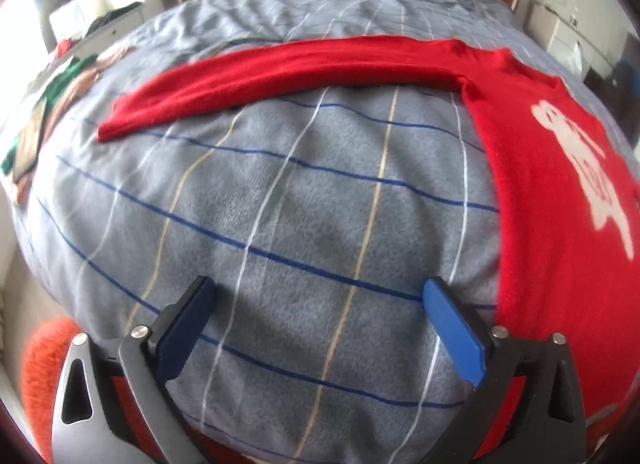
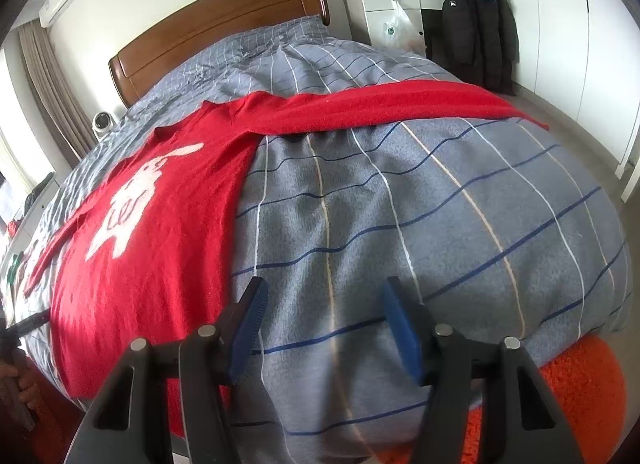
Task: Fold small clothes
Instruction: 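Release the sweater with both grippers, leaving it spread with sleeves out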
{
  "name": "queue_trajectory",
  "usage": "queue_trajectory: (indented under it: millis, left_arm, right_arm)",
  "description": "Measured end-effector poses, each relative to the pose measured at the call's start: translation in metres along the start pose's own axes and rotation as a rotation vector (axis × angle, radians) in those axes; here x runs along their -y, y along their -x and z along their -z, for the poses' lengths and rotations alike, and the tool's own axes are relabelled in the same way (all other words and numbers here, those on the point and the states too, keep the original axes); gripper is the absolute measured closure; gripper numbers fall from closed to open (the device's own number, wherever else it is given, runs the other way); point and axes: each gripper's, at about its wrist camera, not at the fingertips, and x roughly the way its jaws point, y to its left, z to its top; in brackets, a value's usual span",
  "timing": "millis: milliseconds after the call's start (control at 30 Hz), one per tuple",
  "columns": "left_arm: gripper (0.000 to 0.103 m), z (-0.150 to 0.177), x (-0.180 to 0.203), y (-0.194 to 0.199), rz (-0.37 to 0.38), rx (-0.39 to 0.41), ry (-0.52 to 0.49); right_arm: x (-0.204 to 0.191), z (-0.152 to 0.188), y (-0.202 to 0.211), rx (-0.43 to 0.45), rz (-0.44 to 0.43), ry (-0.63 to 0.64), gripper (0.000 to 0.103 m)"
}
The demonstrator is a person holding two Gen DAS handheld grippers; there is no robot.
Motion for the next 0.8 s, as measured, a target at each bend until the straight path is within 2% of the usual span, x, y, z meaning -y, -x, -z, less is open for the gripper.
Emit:
queue_trajectory:
  millis: [167, 300, 367, 467, 667, 800]
  left_arm:
    - [0.0, 0.008, 0.007, 0.003, -0.031, 0.053, -0.026]
    - [0.001, 0.001, 0.001, 0.011, 0.033, 0.041, -0.025]
    - [0.001, -0.003, -0.003, 0.022, 0.081, 0.09, -0.006]
    - [0.001, -0.012, -0.003, 0.027, 0.105, 0.121, -0.013]
    - [0.001, -0.033, 0.0, 0.019, 0.154, 0.086, -0.059]
    - [0.001, -0.023, -0.003, 0.009, 0.148, 0.076, -0.069]
  right_arm:
    - [0.004, 0.0, 0.001, 0.005, -0.015, -0.018, 0.044]
    - [0.007, 0.0, 0.001, 0.006, -0.026, -0.032, 0.044]
    - [0.008, 0.0, 0.001, 0.01, -0.031, -0.037, 0.044]
    - [0.009, -0.001, 0.002, 0.011, -0.034, -0.043, 0.044]
    - [0.008, -0.001, 0.006, 0.019, -0.029, -0.036, 0.044]
    - [0.011, -0.006, 0.009, 0.012, -0.057, -0.062, 0.044]
